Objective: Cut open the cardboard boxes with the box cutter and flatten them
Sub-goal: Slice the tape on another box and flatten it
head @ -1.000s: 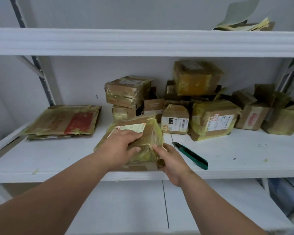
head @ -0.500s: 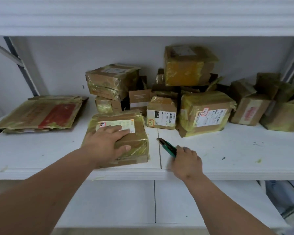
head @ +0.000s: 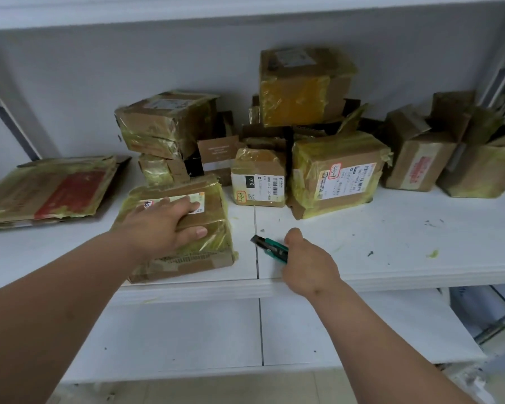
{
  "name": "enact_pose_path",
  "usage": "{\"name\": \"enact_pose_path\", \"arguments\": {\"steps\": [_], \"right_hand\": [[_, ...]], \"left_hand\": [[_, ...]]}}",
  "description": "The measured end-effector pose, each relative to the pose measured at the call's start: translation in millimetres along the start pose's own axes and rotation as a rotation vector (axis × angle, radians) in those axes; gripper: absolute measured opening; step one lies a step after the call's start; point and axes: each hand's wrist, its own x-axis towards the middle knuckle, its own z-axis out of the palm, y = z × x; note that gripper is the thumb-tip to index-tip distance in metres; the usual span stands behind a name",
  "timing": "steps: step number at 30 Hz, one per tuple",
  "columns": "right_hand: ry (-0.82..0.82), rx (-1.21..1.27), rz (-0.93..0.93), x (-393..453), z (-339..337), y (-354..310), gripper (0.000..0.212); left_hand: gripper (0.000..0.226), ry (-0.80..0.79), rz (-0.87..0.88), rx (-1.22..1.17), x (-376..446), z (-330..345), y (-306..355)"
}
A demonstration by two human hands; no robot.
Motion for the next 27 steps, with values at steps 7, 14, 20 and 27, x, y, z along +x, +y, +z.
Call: {"name": "enact_pose_path", "arguments": {"steps": [7, 14, 20, 27], "right_hand": [[0.075, 0.382, -0.045, 0.7, 4.6, -14.4, 0.045], [0.288, 0.378, -0.172, 3.3, 24.5, -29.5, 0.017], [0.364, 0.348, -0.179, 5.3, 22.1, -42.9, 0.013], [0.425, 0.211, -0.182, 4.9, 16.3, -51.1, 0.031]], "left_hand": [[0.093, -0.028, -0.006, -0.112, 14.0, -18.2, -7.8], [0.097, -0.030, 0.013, -0.119, 21.2, -24.2, -11.5], [0.094, -0.038, 0.022, -0.104, 25.3, -28.9, -10.6], [0.092, -0.046, 0.034, -0.067, 29.9, -29.1, -11.7]]}}
